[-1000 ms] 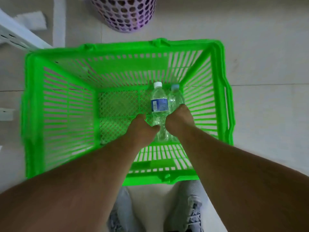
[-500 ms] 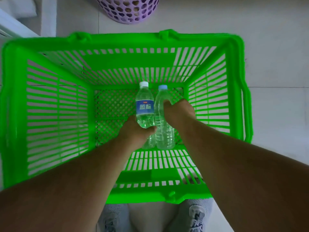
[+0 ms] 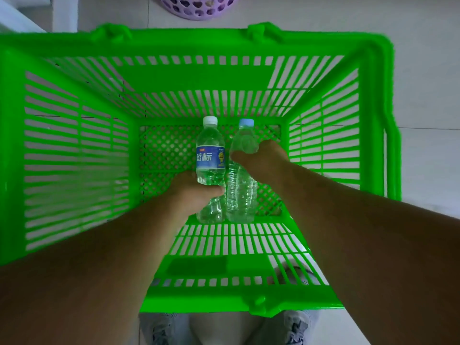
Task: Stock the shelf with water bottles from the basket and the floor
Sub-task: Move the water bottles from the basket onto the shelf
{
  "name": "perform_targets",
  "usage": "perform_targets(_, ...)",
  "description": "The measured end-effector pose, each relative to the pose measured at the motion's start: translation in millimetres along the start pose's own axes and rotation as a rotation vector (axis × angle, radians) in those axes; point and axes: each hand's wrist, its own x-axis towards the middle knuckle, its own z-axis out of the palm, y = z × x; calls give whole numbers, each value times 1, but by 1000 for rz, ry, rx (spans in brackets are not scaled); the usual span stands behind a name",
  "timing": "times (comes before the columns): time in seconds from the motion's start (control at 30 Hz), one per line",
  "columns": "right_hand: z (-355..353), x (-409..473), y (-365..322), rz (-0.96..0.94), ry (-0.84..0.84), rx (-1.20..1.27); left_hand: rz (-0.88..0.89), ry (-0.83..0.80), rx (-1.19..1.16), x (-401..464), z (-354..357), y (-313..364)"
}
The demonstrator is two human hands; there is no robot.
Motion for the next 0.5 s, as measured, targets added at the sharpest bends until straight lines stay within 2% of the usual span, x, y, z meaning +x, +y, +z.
perform_targets(0.23, -43, -53, -24, -181, 109, 38, 57, 51, -68, -66, -37, 17)
perform_targets(0.5, -149, -204, -97, -308, 185, 127, 262, 187, -123, -227, -113, 81)
